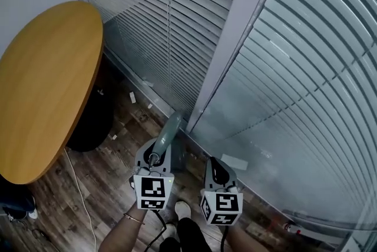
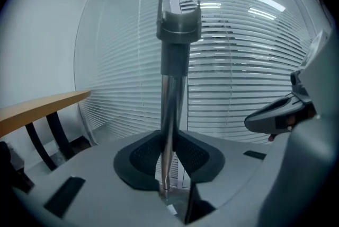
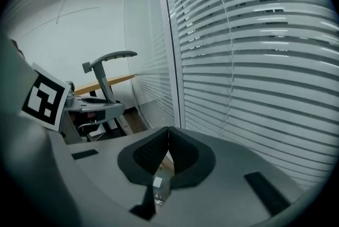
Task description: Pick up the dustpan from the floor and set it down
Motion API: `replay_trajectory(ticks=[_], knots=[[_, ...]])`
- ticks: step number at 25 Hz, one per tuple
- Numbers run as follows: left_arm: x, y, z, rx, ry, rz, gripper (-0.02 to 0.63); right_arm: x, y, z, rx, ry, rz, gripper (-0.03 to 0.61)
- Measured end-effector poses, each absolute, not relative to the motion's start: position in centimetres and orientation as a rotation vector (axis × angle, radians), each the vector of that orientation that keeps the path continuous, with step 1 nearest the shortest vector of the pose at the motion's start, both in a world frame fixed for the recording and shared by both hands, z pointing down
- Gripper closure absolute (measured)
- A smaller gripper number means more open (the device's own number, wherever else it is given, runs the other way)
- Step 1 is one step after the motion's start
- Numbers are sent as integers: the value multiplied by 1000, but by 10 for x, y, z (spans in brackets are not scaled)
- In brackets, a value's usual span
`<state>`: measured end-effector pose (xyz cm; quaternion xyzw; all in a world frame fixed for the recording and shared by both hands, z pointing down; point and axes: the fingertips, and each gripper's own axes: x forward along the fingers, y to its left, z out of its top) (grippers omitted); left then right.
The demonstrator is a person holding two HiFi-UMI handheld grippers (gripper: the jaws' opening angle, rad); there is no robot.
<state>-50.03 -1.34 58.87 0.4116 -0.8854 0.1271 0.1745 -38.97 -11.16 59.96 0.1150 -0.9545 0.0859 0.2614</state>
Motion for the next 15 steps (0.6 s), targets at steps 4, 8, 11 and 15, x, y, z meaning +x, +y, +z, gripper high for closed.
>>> replay_trajectory(ticks=[4, 8, 11, 15], knots=[[-515, -19, 595, 1165, -2517, 359, 518, -395, -116, 610, 324, -2581, 256, 546], [-524, -27, 607, 1158, -2514, 367, 518, -396, -126, 619, 357, -2575, 323, 546], [-529, -28, 619, 1157, -2513, 369, 518, -399, -130, 625, 388, -2576, 361, 546], [-532, -32, 633, 1149, -2497, 373, 518, -402, -135, 633, 403, -2572, 362, 546]])
